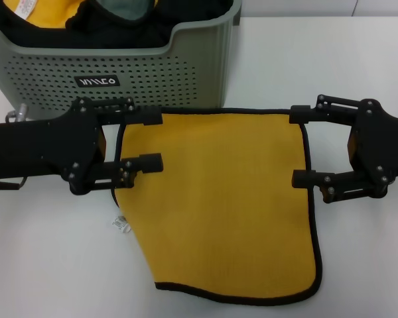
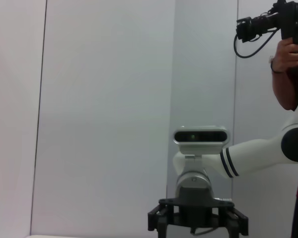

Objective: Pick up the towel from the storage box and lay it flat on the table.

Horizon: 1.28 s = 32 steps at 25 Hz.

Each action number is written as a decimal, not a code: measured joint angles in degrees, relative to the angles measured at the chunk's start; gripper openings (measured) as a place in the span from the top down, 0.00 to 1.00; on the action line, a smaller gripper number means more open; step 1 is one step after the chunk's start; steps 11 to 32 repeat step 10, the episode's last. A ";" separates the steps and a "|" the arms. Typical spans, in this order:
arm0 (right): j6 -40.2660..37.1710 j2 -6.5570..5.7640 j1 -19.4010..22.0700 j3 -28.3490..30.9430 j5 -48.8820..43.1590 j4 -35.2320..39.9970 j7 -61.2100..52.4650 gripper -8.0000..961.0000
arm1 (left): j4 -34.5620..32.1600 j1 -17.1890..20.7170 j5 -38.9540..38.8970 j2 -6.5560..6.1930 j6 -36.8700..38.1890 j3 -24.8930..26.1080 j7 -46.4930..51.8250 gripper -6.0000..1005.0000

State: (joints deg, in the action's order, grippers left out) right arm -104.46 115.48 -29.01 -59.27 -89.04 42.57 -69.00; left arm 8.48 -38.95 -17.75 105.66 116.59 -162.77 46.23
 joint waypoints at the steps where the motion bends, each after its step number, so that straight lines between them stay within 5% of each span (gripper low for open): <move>1: 0.01 0.00 0.00 -0.03 0.00 0.00 0.16 0.08 | 0.07 0.09 -0.30 0.03 -0.02 0.00 0.00 0.37; 10: 0.08 0.08 0.00 0.02 0.01 -0.16 0.51 0.08 | 2.21 0.44 -1.24 1.17 -0.07 -0.08 0.43 0.37; 32: 0.08 0.08 0.00 0.02 0.01 -0.16 0.51 0.08 | 2.21 0.44 -1.24 1.17 -0.07 -0.08 0.43 0.37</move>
